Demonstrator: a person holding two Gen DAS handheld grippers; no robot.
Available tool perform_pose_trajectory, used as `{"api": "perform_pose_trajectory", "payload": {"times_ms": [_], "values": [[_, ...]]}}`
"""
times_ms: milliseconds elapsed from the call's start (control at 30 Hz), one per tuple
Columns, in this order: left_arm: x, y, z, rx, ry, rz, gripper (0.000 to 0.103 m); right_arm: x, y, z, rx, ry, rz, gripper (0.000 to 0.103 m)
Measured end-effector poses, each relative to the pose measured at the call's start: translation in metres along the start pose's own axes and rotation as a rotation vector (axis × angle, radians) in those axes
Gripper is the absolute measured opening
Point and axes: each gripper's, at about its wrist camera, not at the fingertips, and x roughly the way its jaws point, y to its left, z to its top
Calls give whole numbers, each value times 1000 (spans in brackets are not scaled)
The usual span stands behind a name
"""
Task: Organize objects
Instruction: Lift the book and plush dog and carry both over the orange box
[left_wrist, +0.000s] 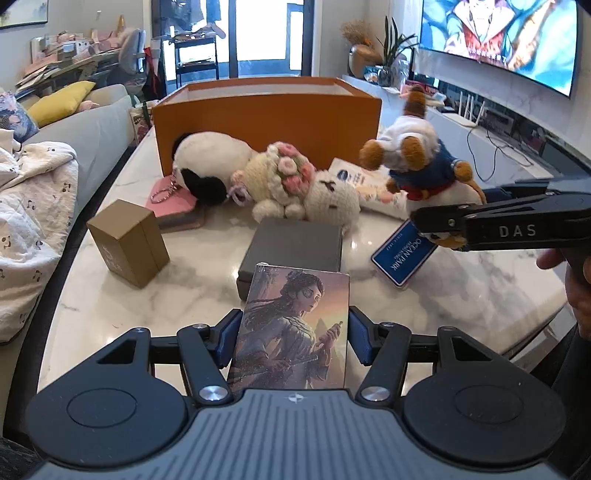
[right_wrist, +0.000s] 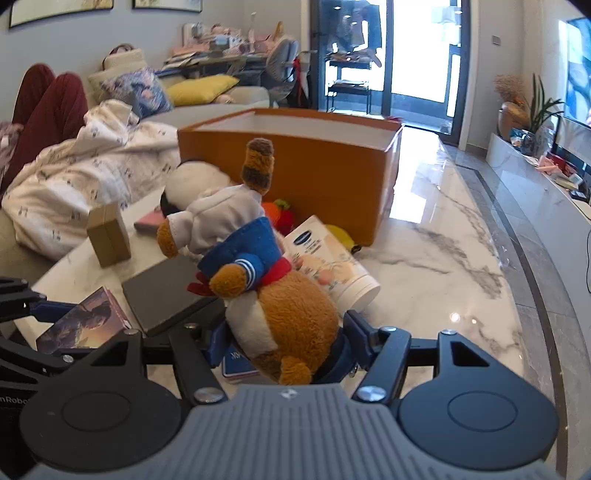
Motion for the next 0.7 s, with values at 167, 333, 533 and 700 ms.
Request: {"api": "perform_pose_trajectory", "payload": {"times_ms": [167,333,533,700], "values": [[-11,0,13,-4,-49,5,70,-11,-5,9,50,-34,20,65],[-19,8,42,-19,-105,0,70,-23,0,26,50,-81,37,65],[-16,24,110,-21,-199,25,70,-33,-4,84,75,-179,74,66],[4,43,182,-39,-293,61,70,-19,-8,152,73,-274,37,66]]}}
